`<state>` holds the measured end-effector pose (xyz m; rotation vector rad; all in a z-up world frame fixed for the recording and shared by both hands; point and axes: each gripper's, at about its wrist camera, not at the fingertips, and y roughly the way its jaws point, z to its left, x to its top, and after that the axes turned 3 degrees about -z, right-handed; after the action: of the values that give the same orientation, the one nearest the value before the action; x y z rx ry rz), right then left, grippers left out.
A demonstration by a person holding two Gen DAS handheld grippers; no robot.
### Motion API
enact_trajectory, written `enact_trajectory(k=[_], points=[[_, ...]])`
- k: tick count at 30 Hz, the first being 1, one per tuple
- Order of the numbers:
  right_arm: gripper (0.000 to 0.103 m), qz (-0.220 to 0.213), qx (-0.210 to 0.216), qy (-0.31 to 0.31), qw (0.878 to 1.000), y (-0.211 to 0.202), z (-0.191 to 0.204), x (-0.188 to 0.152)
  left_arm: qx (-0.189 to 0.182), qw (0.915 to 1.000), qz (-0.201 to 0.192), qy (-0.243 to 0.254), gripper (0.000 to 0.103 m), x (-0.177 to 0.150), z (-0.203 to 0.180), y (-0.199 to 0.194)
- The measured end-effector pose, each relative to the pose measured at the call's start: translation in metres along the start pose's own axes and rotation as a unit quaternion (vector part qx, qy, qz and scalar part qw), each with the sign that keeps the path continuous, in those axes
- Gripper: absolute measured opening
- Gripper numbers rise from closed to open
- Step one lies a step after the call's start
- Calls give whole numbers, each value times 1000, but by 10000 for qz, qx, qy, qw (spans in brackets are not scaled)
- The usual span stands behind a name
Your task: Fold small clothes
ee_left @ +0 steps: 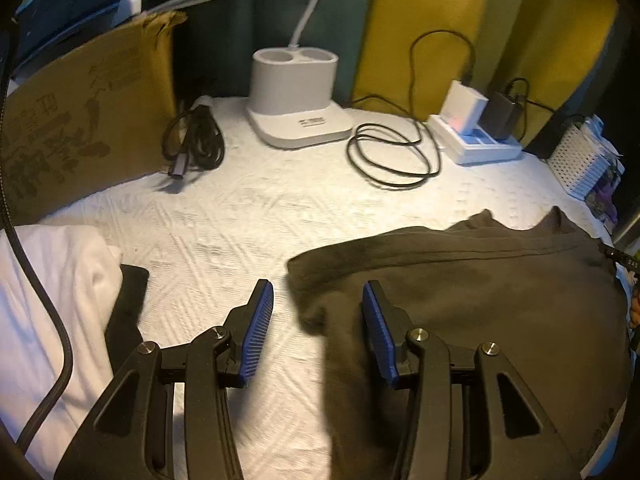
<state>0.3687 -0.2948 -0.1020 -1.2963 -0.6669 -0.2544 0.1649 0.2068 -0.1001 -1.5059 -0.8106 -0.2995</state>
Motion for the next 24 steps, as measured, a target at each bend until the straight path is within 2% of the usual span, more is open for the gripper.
enact_trajectory(k=[4,5,7,8,11,17,18,20,21,22,23,24], points=[[12,-161,-612,-581,9963,8,17,12,-227,9997,30,57,46,0,1,10],[12,-176,-789,-724,9941,12,21,14,-181,9997,45,165,45,0,-2,13],[12,-164,-995,-830,9914,19,21,17,-67,9992,-45,383,31,1,-7,16],[12,-145,-1104,-865,9900,23,21,19,66,9988,-85,467,21,2,-8,18],[12,-97,-1222,-837,9889,27,19,20,94,9988,-125,454,10,8,-6,22],[13,-25,-1370,-809,9873,15,19,18,215,9992,-165,284,10,19,-7,15],[18,-24,-1387,-801,9871,10,18,16,167,9994,-210,240,10,20,-8,10],[55,-16,-1447,-766,9865,0,19,10,57,9992,-318,246,12,20,-13,-3],[85,-43,-1447,-744,9867,-5,20,6,29,9989,-359,291,19,20,-16,-9],[87,-109,-1431,-744,9869,-12,21,2,7,9985,-409,355,25,18,-20,-15],[87,-108,-1421,-746,9870,-20,21,-4,-40,9980,-477,405,42,16,-25,-23],[87,-95,-1419,-760,9869,-25,22,-9,-105,9976,-536,415,53,13,-27,-29]])
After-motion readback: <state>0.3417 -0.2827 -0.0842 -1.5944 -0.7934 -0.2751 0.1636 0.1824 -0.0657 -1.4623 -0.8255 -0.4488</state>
